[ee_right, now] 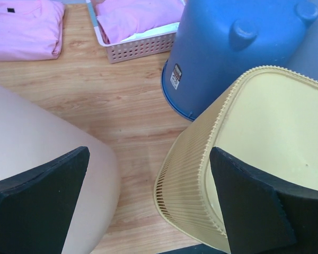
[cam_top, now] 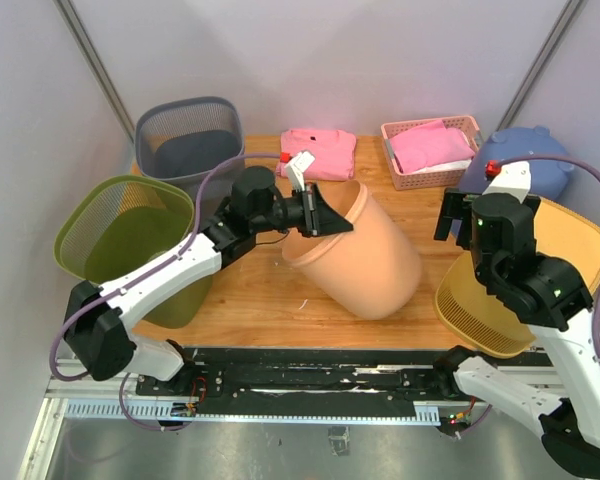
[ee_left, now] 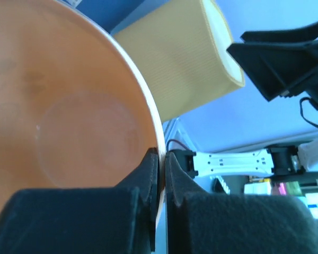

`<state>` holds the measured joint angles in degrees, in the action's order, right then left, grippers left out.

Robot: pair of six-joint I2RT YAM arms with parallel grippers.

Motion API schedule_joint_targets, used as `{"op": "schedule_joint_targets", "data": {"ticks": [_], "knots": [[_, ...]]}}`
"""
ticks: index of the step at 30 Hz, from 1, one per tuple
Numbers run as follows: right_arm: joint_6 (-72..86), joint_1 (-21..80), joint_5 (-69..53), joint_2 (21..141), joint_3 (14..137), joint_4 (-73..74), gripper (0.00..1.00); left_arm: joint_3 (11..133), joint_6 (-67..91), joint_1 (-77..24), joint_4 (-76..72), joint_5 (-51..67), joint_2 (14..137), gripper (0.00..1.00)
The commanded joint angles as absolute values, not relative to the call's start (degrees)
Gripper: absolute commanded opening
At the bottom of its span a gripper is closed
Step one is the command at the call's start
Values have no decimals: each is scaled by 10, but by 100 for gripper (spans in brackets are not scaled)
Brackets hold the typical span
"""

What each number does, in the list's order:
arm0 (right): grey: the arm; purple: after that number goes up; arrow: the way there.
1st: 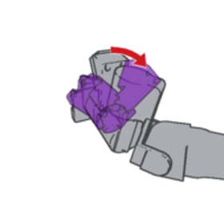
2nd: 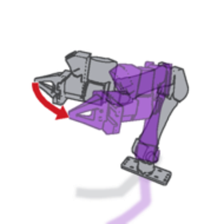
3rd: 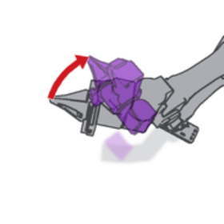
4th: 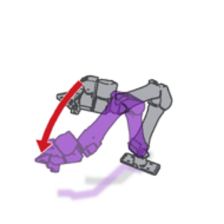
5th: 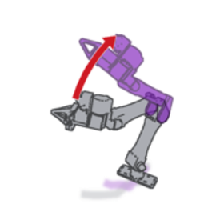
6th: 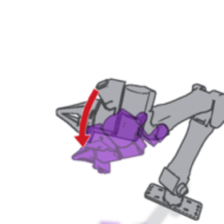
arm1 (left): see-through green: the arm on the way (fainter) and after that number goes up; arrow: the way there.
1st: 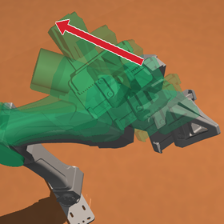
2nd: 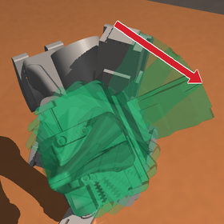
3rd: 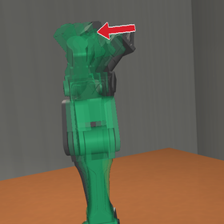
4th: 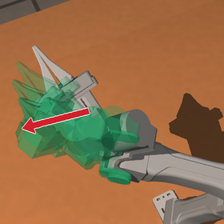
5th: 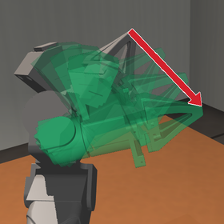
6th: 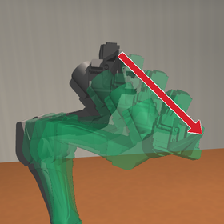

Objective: Turn the large container upside down

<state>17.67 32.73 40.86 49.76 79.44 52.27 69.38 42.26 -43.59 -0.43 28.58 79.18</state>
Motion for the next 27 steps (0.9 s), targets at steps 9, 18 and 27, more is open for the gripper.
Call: {"op": "schedule_joint_targets", "data": {"ticks": [9, 18, 27], "knots": [[197, 322, 182, 532, 738, 500, 97, 573, 392, -387, -50, 251, 773, 58], [223, 260, 90, 548, 690, 507, 99, 641, 225, -388, 158, 90, 739, 90], [301, 123, -122, 517, 607, 444, 99, 636, 194, -388, 192, 67, 743, 77]]}}
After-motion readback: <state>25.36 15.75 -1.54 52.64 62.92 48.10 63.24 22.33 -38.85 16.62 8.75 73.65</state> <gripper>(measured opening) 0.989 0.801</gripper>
